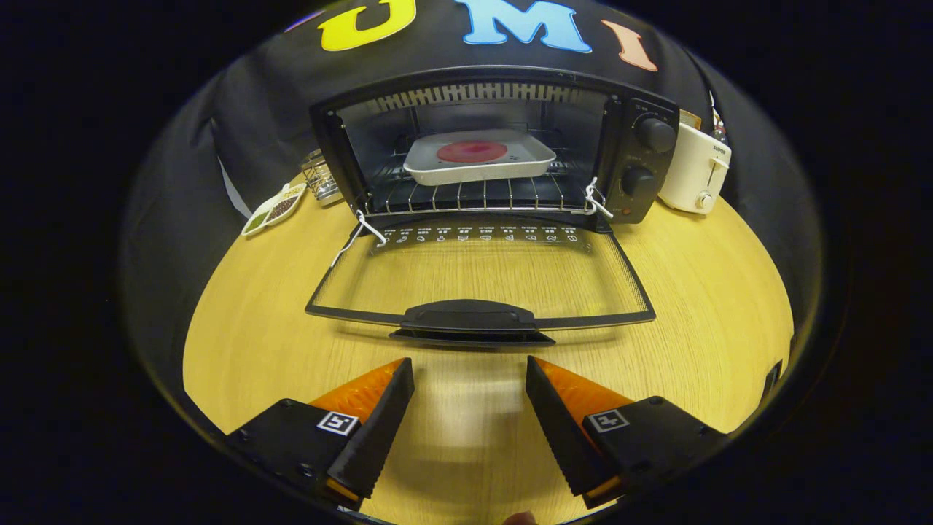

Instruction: Open the toaster oven, put the food inside, and close the toaster oven door.

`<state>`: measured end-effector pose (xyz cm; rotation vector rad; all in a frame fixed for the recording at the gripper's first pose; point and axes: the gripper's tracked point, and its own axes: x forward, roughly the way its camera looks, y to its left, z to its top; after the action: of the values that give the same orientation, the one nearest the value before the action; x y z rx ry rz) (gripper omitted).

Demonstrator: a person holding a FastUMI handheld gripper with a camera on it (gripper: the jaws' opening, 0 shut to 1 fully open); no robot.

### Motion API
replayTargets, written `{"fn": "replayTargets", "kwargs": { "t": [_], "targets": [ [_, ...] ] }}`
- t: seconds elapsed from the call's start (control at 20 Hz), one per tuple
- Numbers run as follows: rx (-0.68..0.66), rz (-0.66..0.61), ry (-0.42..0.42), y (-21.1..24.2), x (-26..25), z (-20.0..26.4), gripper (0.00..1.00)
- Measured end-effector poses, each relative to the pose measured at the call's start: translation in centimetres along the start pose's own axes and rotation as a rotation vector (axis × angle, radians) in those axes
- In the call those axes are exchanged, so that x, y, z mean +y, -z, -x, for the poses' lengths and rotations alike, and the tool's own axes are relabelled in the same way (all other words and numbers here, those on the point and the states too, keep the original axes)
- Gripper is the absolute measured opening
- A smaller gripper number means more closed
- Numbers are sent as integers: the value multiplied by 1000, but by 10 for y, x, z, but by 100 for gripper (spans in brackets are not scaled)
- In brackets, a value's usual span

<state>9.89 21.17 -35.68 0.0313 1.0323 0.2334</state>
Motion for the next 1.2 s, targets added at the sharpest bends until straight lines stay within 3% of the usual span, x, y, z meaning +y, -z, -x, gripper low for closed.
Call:
{"fn": "replayTargets", "kwargs": {
  "t": [0.4, 0.7, 1.2],
  "targets": [
    [-61, 50, 60, -3, -4, -6, 96],
    [-173, 110, 88, -15, -1, 18, 96],
    [-394, 151, 108, -77, 5, 68, 97]
  ]
}}
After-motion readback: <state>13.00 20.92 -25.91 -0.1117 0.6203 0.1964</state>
